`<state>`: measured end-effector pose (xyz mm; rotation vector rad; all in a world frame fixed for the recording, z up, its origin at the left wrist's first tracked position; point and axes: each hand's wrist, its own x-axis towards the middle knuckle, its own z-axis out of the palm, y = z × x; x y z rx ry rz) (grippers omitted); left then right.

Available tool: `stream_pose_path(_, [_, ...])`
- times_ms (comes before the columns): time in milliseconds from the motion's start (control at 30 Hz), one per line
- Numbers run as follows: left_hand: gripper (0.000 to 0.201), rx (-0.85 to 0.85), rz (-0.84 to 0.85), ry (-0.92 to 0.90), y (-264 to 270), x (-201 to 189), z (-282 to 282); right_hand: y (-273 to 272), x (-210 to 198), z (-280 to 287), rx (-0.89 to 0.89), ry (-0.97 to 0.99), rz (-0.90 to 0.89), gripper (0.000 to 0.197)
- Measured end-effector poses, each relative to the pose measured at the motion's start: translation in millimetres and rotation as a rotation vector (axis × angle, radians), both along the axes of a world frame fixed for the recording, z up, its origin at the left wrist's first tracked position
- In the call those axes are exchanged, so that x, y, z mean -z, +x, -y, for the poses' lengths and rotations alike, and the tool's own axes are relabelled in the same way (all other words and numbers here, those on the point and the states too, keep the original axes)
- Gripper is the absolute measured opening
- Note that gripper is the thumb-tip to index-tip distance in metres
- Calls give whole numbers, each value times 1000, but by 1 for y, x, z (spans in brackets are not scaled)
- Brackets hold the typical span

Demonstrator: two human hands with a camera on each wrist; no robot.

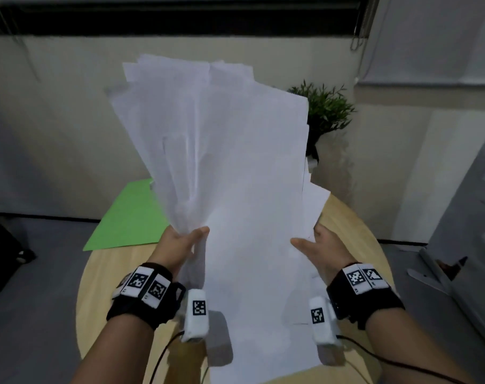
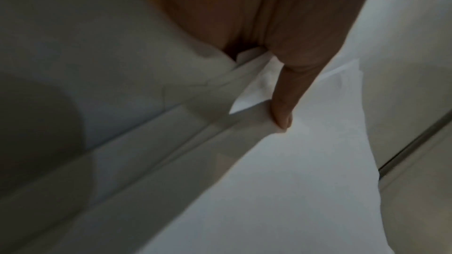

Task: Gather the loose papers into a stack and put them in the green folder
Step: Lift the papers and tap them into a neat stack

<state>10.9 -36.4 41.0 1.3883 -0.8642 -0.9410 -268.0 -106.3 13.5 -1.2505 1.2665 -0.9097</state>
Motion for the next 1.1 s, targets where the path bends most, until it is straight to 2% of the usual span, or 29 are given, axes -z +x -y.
stream_pose_path(100, [9, -16, 19, -110, 3, -31, 6, 13, -29, 2, 61, -169, 5, 12])
stream_pose_path(200, [6, -31, 14, -188, 0, -55, 10, 16, -57, -8, 148, -379, -44, 9])
stream_pose_path(267, [5, -31, -4, -241, -3, -66, 11, 12, -67, -16, 179, -443, -2, 7])
stream_pose_path(367, [17, -9, -21, -249, -9, -65, 7, 6, -64, -24, 177, -433, 43, 10])
stream_pose_path(467, [27, -6, -21, -184, -18, -36, -3, 2, -41, -34, 190, -369, 28, 16])
stream_pose_path(567, [26, -22, -50, -126, -27, -17, -12, 0, -30, -43, 213, -350, 46, 22])
stream_pose_path(700, [28, 12, -27, -219, -31, -35, -18, -10, -42, -47, 272, -411, 129, 16])
stream_pose_path(800, [20, 66, -19, -252, -30, -52, -24, -12, -50, -49, 285, -441, 212, 25])
stream_pose_path(933, [26, 85, 48, -242, -25, -45, -27, -11, -45, -52, 230, -388, 224, 30])
stream_pose_path(1033, [28, 103, 45, -197, -25, -33, -28, -9, -35, -50, 225, -379, 218, 55])
stream_pose_path(1100, [34, 76, 31, -193, -23, -27, -27, -8, -33, -48, 227, -368, 193, 54])
